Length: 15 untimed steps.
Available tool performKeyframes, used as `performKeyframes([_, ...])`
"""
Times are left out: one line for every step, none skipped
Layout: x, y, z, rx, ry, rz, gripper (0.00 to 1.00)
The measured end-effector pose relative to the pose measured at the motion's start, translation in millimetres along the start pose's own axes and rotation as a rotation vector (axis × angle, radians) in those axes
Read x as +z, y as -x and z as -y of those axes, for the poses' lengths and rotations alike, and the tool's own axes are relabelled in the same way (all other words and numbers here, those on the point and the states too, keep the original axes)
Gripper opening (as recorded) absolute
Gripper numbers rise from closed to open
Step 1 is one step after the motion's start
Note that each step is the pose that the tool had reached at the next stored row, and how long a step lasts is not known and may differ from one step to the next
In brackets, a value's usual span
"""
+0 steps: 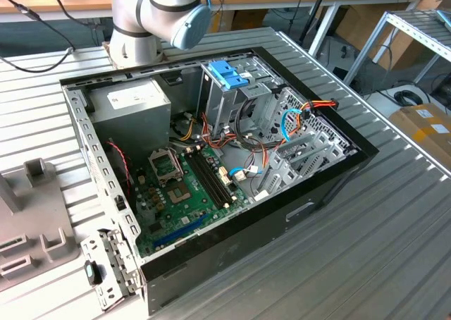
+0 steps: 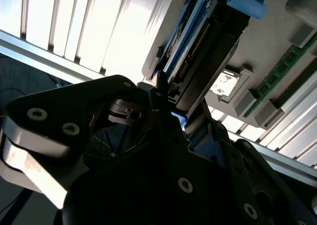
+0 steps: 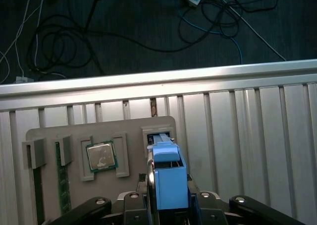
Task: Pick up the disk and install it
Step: 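Pick up the disk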
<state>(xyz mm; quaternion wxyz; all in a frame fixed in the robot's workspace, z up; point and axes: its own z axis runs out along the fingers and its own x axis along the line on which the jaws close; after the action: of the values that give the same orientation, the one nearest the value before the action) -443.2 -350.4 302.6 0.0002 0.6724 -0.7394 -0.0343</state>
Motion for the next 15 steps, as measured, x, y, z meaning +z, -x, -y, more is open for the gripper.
performKeyframes([0.0,0.0,0.0,0.0,-0.0001,0.0001,0.38])
performKeyframes([0.0,0.0,0.0,0.0,0.0,0.0,0.38])
performKeyframes([-0.1,0.0,0.0,0.0,0.0001,0.0,0.38])
performKeyframes([-0.1,0.0,0.0,0.0,0.0001,0.0,0.38])
performKeyframes([-0.2,0.0,0.0,0.0,0.0001,-0.0001,0.38])
performKeyframes([-0.2,0.0,0.0,0.0,0.0,0.0,0.38])
performKeyframes([-0.3,0.0,0.0,0.0,0.0,0.0,0.38])
performKeyframes([-0.3,0.0,0.0,0.0,0.0001,0.0,0.38])
performKeyframes([-0.3,0.0,0.0,0.0,0.0001,0.0,0.38])
performKeyframes([-0.3,0.0,0.0,0.0,0.0001,-0.0001,0.38])
performKeyframes([-0.4,0.0,0.0,0.0,0.0001,-0.0001,0.38])
performKeyframes([-0.4,0.0,0.0,0.0,0.0001,0.0,0.38])
performKeyframes([-0.4,0.0,0.0,0.0,0.0001,-0.0001,0.38])
performKeyframes([-0.4,0.0,0.0,0.0,0.0001,-0.0001,0.38])
performKeyframes([-0.5,0.0,0.0,0.0,0.0001,0.0,0.38])
